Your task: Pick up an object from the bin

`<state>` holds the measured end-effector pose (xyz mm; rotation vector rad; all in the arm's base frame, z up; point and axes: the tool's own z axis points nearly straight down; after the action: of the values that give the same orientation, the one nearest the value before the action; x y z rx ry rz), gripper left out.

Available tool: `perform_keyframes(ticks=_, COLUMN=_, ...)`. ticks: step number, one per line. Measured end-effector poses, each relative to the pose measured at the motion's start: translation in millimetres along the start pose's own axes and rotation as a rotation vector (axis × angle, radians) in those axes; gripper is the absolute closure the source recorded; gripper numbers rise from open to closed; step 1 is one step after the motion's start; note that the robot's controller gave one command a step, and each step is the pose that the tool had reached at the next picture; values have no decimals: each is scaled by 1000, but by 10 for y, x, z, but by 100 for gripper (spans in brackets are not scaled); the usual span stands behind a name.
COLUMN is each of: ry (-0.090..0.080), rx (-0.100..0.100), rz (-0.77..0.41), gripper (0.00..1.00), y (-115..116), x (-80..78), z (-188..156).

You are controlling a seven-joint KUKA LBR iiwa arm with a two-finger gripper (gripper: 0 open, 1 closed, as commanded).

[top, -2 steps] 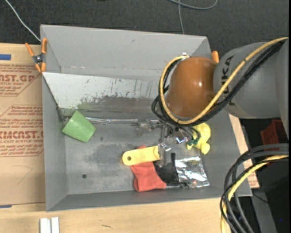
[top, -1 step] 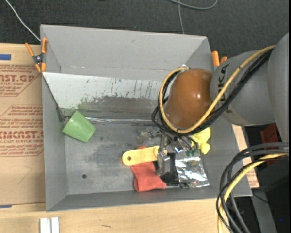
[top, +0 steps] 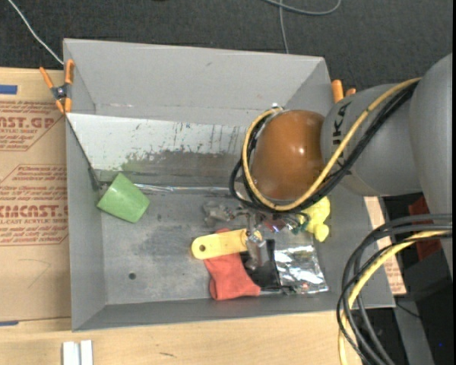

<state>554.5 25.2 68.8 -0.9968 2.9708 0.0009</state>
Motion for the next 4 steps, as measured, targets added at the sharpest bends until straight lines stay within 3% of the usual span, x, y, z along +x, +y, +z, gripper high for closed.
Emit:
perform_keyframes(ticks=1, ry=7, rx=-7, rz=155, gripper=100, y=58, x=32, z=-10)
perform_keyframes(ticks=4, ry=11, rx=-10, rz=155, gripper=100, y=70, x=42, z=-80)
